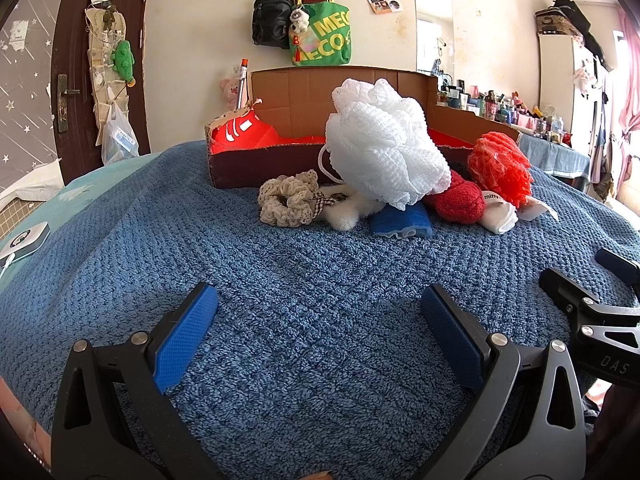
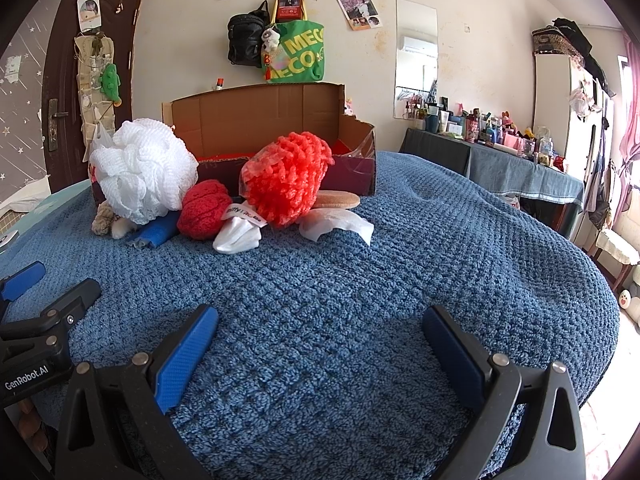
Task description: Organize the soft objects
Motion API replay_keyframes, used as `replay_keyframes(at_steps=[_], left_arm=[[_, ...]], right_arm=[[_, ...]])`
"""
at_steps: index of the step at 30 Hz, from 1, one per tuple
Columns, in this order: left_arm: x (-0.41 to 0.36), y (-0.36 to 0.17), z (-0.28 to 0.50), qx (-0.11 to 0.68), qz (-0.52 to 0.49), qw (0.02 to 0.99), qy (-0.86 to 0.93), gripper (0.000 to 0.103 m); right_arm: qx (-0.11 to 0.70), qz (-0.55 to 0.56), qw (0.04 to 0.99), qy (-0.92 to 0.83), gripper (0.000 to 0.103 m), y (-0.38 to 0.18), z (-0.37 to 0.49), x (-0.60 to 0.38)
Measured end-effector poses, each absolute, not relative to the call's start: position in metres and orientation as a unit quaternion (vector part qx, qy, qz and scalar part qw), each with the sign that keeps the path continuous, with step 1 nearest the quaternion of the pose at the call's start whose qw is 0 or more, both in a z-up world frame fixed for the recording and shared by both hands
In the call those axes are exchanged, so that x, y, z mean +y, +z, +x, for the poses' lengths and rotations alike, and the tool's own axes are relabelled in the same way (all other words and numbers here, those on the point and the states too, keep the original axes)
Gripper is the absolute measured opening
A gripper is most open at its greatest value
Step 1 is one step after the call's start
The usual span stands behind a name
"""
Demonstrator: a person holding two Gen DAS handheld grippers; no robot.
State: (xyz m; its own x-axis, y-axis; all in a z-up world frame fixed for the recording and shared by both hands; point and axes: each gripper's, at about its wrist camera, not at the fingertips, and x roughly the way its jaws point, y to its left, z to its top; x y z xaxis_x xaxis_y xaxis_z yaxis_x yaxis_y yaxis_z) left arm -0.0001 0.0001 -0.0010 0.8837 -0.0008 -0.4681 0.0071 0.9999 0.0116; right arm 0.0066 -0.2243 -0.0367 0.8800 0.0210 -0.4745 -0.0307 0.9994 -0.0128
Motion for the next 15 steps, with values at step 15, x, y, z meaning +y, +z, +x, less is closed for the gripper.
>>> replay_keyframes(at_steps=[15], left_arm=[[0.0,0.016,-0.006,0.225,0.017,0.974,-0.01,0.103]], right_arm=[[0.238,-0.003,0.971,0.016,0.103,-0.021,0.011,-0.223]])
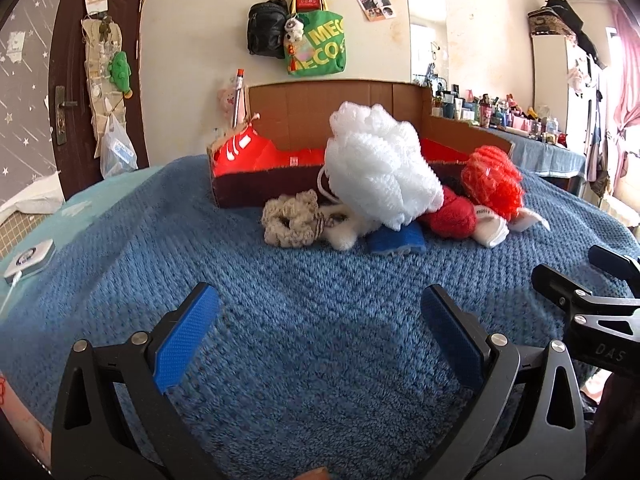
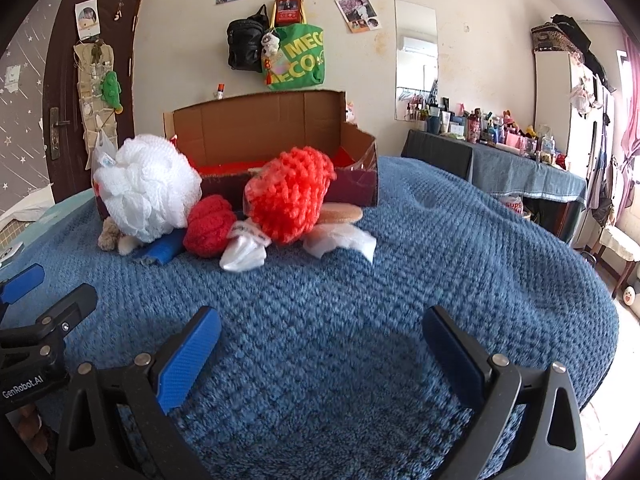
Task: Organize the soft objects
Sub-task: 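Grasp the red mesh puff with the right tool while the left tool grasps the white mesh puff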
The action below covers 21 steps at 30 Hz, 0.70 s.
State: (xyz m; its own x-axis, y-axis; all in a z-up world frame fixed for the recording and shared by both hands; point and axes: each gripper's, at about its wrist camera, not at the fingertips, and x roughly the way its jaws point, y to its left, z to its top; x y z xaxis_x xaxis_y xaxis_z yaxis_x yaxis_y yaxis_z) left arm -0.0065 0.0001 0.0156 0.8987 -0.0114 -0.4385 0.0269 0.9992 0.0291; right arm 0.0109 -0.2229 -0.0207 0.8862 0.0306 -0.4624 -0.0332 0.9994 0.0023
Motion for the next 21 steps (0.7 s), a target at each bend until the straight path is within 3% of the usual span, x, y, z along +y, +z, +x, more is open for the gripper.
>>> replay_keyframes(at_steps=[21], left_arm=[[0.031,0.069,0.032,0.212,0.006,0.977,-0.003,0.103]], right_arm=[[0.202,-0.011,0.979,0.024,0.103,0.04,0.047,-0.214]])
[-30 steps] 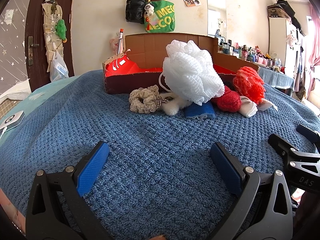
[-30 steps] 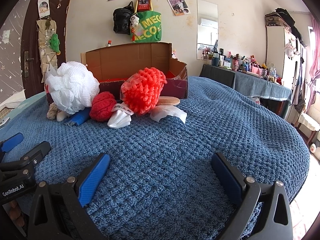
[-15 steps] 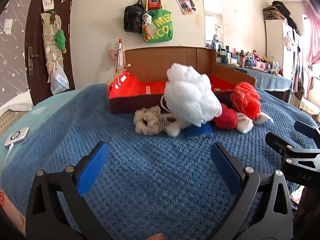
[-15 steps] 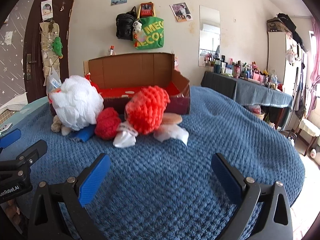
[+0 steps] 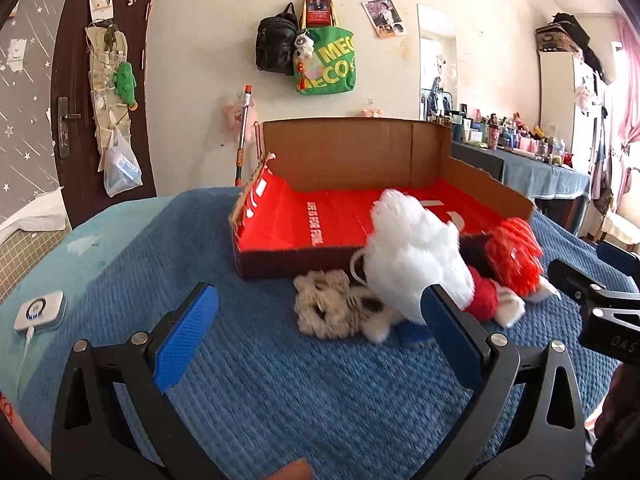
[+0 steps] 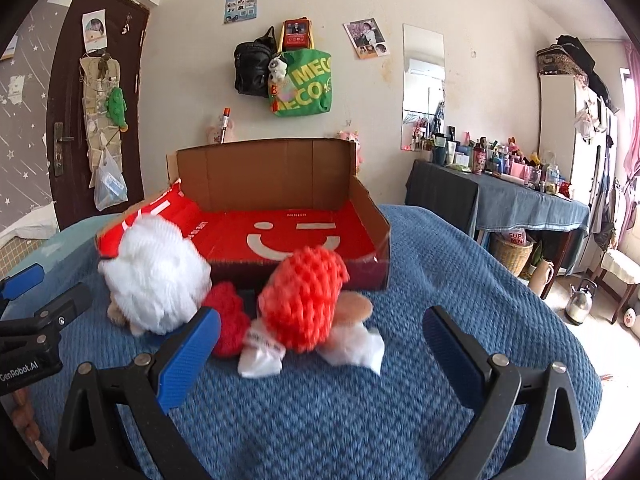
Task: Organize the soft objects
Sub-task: 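Grasp the red mesh puff with the right tool while the left tool grasps the white mesh puff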
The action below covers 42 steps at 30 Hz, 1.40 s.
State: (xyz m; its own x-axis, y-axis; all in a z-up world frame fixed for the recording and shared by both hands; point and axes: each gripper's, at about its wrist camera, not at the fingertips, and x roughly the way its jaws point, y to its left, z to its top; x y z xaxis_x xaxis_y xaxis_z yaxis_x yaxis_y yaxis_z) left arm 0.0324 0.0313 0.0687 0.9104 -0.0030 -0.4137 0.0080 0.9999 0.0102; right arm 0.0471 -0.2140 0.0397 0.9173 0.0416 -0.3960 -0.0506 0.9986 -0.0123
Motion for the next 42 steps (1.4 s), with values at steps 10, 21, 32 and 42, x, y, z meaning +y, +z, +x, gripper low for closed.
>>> replay_keyframes(at_steps=[10,21,32,42], left_arm=[[0.041,0.081,0.067,0.242,-0.003,0.97,-0.028,0.103],[0.006,0.089,0.086,0.256,0.016,0.959,-0.117,0.103],[-0.015,0.064,0.113,0.32,0.001,0.93,-0.181,0.057],[-0.019,0.081,0.097,0.289,0.005,0.939,-0.185,0.046]], right_arm=[[0.243,0.028,0.968,0.051,0.103,0.049,0.09,-0.228],[0.3,0.062,0.948,0.084,0.103,0.037,0.121,-0.247],[0.334,0.026,0.929,0.158,0.063,0.022,0.134,-0.23],[0.274,0.042,0.944,0.178,0.056,0.055,0.111,-0.237]])
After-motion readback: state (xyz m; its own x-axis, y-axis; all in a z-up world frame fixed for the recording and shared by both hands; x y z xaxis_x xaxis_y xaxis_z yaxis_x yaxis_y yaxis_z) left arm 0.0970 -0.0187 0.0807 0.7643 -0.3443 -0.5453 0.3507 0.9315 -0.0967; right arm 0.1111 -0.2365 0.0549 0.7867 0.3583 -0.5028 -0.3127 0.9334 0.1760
